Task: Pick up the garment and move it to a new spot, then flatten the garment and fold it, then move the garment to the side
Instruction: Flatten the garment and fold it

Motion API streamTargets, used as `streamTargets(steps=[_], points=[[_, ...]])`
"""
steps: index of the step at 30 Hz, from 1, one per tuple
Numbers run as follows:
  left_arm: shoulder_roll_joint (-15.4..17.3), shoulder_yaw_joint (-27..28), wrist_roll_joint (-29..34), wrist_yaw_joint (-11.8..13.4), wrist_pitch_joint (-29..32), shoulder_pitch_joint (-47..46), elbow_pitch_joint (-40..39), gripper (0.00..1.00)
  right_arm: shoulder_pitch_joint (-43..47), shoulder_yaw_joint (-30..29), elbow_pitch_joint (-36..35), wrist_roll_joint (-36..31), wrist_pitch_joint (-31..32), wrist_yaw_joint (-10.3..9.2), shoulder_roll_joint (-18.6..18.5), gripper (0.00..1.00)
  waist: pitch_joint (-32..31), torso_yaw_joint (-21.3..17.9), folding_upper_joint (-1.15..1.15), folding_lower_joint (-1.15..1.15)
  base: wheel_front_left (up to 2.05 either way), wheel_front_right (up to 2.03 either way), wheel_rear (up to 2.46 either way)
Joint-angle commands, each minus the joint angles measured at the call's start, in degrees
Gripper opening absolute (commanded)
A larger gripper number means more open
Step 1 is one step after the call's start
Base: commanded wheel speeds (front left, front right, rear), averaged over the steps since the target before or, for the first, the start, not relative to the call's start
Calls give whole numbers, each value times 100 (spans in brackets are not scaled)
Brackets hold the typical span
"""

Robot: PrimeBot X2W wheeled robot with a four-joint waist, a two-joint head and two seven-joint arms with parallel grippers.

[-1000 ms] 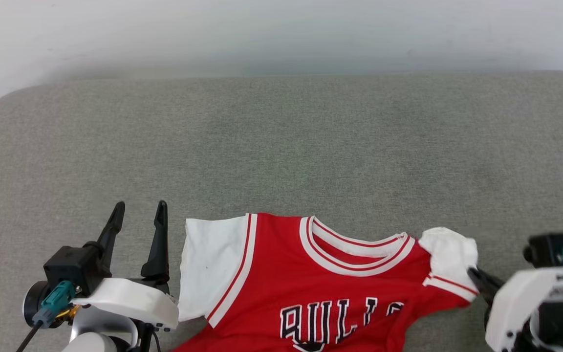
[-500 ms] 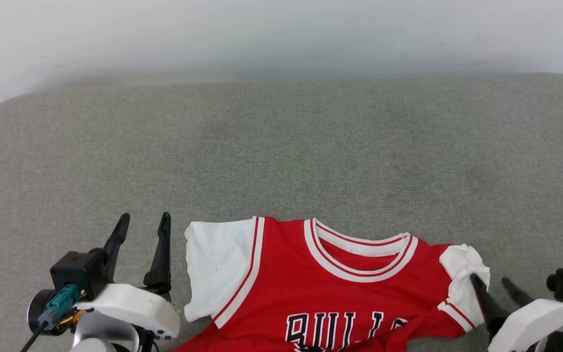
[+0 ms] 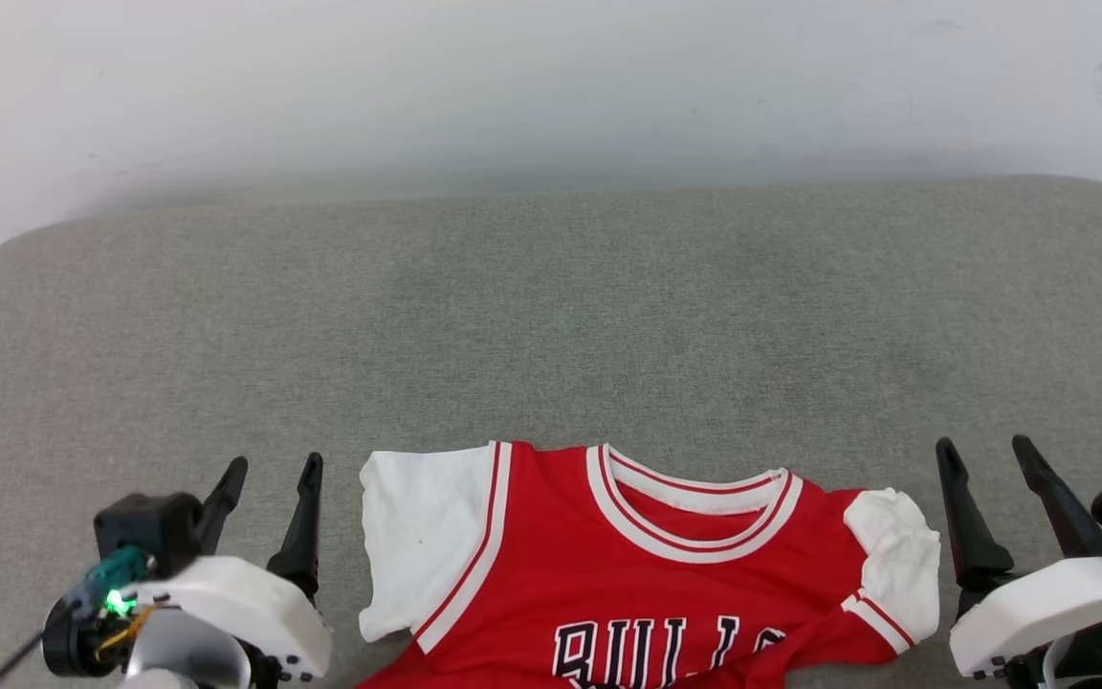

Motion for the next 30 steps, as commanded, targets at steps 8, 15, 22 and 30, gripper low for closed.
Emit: streamTargets(steps=[8, 15, 22, 30], points=[[514, -223, -583, -625, 1585, -722, 367, 100, 8, 404, -687, -170, 228, -2, 140, 100, 312, -299, 0, 0, 0, 0, 0], [672, -446, -939, -1153, 2557, -1234, 992, 100, -43, 519, -674, -111, 155, -2, 215, 100, 684, -595, 0, 0, 0, 0, 0], [637, -679, -1028, -1516, 3086, -1640, 1588, 100, -166, 579, -547, -25, 39, -2, 243, 100, 991, -766, 0, 0, 0, 0, 0], [507, -1317, -1195, -1916, 4187, -1602, 2345, 25, -246, 573, -437, 132, -34, -2, 244, 100, 1068, -855, 0, 0, 0, 0, 0]])
